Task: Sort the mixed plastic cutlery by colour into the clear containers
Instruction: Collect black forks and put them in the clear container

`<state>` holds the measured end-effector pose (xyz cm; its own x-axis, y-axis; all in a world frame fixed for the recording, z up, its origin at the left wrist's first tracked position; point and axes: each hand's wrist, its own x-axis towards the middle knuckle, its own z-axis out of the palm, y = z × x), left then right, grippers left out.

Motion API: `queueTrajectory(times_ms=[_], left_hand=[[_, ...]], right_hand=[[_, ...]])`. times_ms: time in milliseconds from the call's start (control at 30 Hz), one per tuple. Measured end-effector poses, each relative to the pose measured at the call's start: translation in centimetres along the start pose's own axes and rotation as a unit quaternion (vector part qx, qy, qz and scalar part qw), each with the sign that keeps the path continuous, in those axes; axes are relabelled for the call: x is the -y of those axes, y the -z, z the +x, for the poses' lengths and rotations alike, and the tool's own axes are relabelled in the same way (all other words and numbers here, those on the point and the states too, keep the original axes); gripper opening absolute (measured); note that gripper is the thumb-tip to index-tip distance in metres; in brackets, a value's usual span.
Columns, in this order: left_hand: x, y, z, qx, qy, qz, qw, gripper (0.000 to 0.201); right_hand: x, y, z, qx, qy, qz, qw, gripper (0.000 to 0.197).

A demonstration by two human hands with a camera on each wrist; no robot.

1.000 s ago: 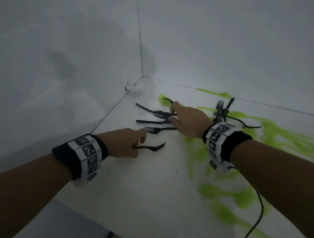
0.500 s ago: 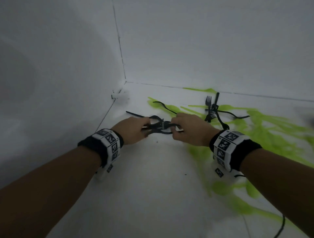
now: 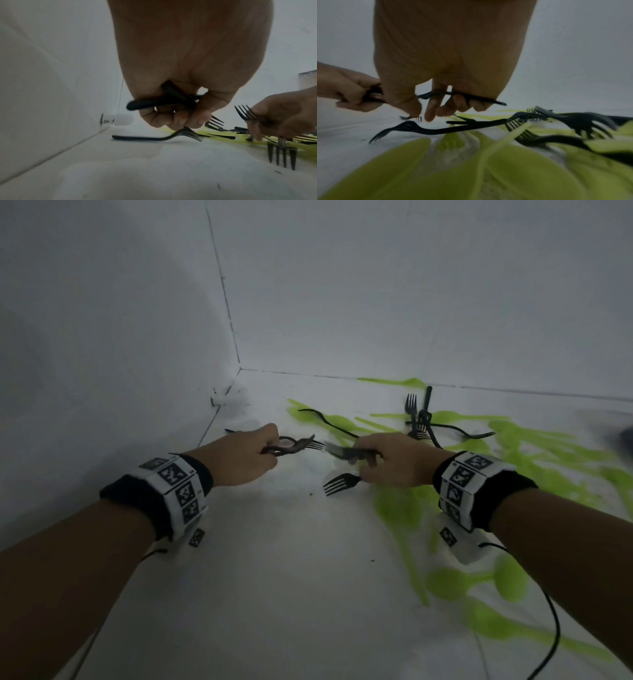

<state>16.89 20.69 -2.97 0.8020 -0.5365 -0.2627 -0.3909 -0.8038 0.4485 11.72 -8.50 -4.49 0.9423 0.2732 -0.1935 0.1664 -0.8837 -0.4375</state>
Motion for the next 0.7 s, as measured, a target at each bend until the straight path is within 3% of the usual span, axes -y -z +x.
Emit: queueTrajectory(times_ms=[100, 200, 233, 300, 367, 433, 500, 567, 633, 700], left_hand=[[-0.2, 0.8, 0.1, -0.032, 0.008, -0.009, 0.999, 0.005], [0.1, 1.4, 1.2, -0.130, -0.004, 0.023, 0.991, 0.019], [0.4, 1.5, 1.9, -0.156, -0.012, 0.046, 0.987, 0.026], [1.5, 1.0, 3.3, -0.149, -0.036, 0.108, 0.982, 0.031], [2.9, -0.2, 4.4, -0.146, -0.081, 0.177, 0.970, 0.024], [4.1, -1.4, 5.4, -0.152, -0.099, 0.231, 0.956, 0.015], [4.4, -2.1, 5.7, -0.105, -0.082, 0.234, 0.963, 0.029], [4.3, -2.3, 5.9, -0.066, -0.065, 0.241, 0.966, 0.035], [3.9, -2.4, 6.0, -0.071, -0.064, 0.247, 0.964, 0.025], [3.5, -2.6, 6.1, -0.069, -0.054, 0.246, 0.965, 0.010]], right_hand=[[0.7, -0.3, 0.6, 0.086, 0.003, -0.065, 0.994, 0.014], [1.0, -0.2, 1.2, 0.090, 0.018, -0.073, 0.993, 0.014], [1.1, 0.0, 1.2, 0.066, 0.025, -0.063, 0.996, 0.015], [1.1, 0.3, 1.1, -0.017, 0.019, -0.017, 1.000, 0.024], [0.8, 0.8, 1.1, -0.117, -0.014, 0.052, 0.992, 0.028], [-0.1, 1.3, 1.2, -0.174, -0.056, 0.069, 0.981, 0.025], [-1.3, 1.6, 1.0, -0.135, -0.092, 0.015, 0.986, 0.018], [-2.2, 1.3, 0.8, -0.048, -0.108, -0.053, 0.992, 0.021], [-2.6, 0.5, 0.7, -0.010, -0.118, -0.085, 0.989, 0.023], [-2.6, 0.0, 0.7, -0.038, -0.113, -0.099, 0.988, 0.012]])
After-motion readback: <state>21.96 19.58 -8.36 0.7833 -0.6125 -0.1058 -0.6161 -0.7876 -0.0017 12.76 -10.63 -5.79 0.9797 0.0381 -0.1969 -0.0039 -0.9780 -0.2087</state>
